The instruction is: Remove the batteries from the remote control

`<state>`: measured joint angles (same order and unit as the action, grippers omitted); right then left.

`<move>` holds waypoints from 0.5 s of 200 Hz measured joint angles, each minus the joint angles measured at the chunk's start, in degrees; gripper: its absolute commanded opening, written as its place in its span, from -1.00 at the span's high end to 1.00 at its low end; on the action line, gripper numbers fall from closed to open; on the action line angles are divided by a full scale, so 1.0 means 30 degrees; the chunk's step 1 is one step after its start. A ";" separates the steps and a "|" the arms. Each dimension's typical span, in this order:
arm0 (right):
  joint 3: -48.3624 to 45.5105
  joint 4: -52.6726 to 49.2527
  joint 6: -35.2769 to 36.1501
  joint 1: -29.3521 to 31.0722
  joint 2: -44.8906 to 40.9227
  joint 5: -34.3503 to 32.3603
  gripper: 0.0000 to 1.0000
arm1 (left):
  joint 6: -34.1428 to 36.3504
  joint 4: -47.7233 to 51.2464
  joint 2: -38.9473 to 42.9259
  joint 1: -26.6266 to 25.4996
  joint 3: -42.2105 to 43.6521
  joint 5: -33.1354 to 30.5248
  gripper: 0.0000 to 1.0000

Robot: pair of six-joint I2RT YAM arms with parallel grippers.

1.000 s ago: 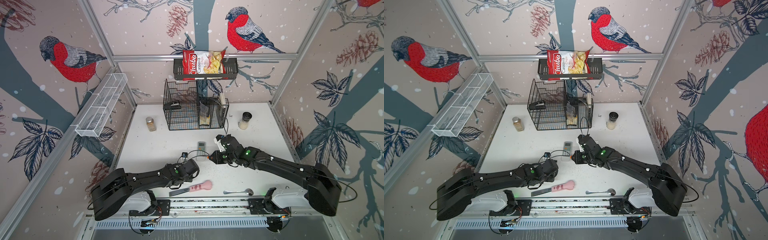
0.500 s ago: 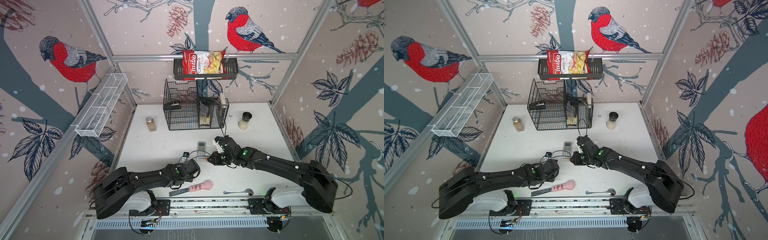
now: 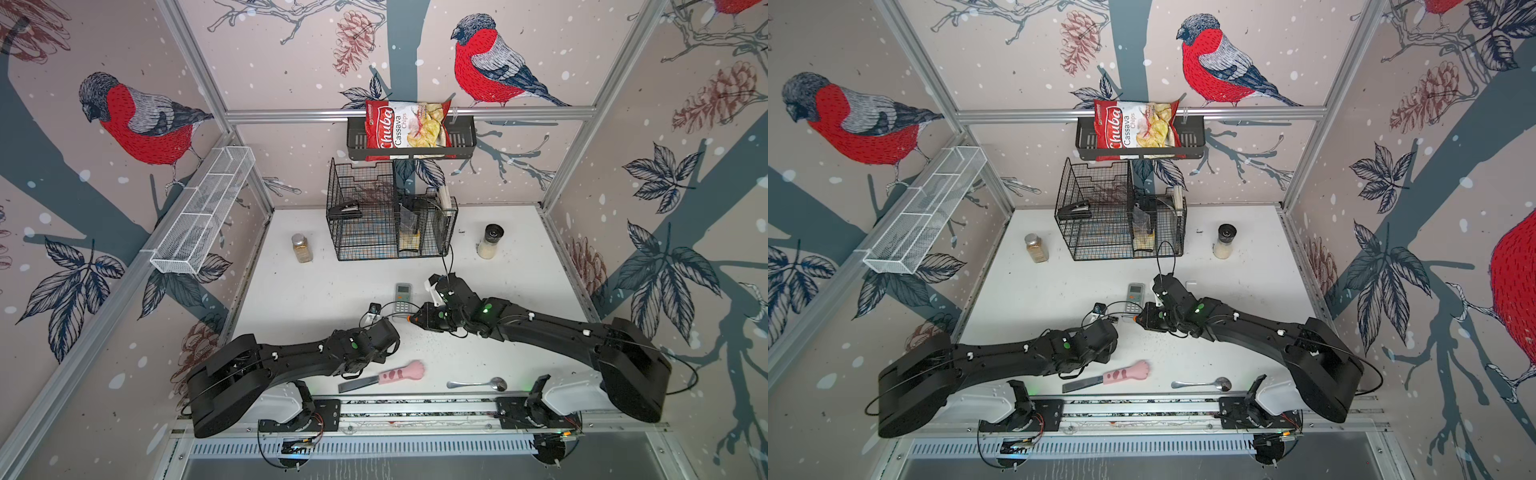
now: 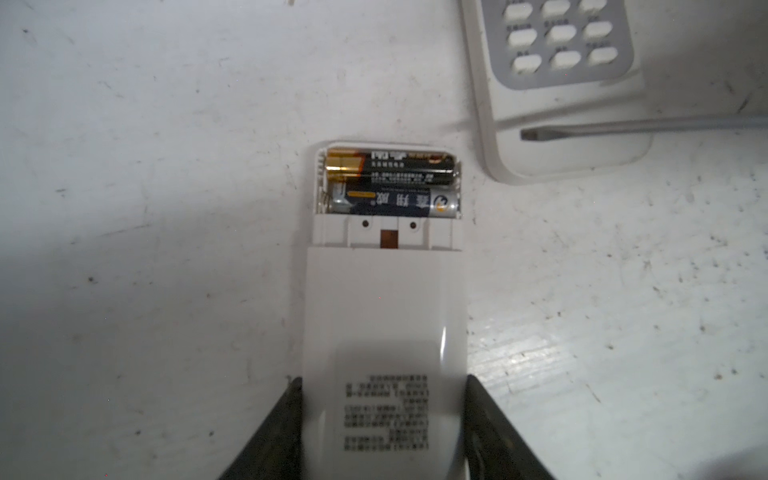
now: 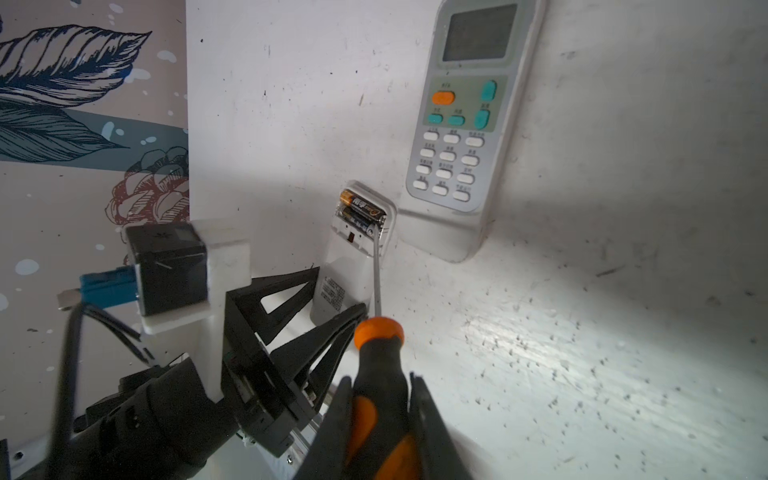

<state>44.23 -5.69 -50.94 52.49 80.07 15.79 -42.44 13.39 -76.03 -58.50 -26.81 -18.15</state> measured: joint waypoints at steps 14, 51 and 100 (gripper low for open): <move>0.0022 0.0087 -0.0015 0.0015 0.0204 0.0044 1.00 | 0.0087 -0.0270 0.0029 0.0000 0.0117 -0.0044 0.17; 0.0109 0.0481 -0.0146 0.0102 0.0699 0.0197 1.00 | 0.0138 -0.0947 0.0291 0.0015 0.0510 -0.0160 0.19; 0.0102 0.0889 -0.0488 0.0117 0.1107 0.0211 1.00 | 0.0138 -0.1712 0.0364 0.0022 0.0816 -0.0328 0.21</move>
<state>44.53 -3.03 -52.40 52.84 83.40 16.43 -42.02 8.25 -74.94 -58.43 -24.36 -19.14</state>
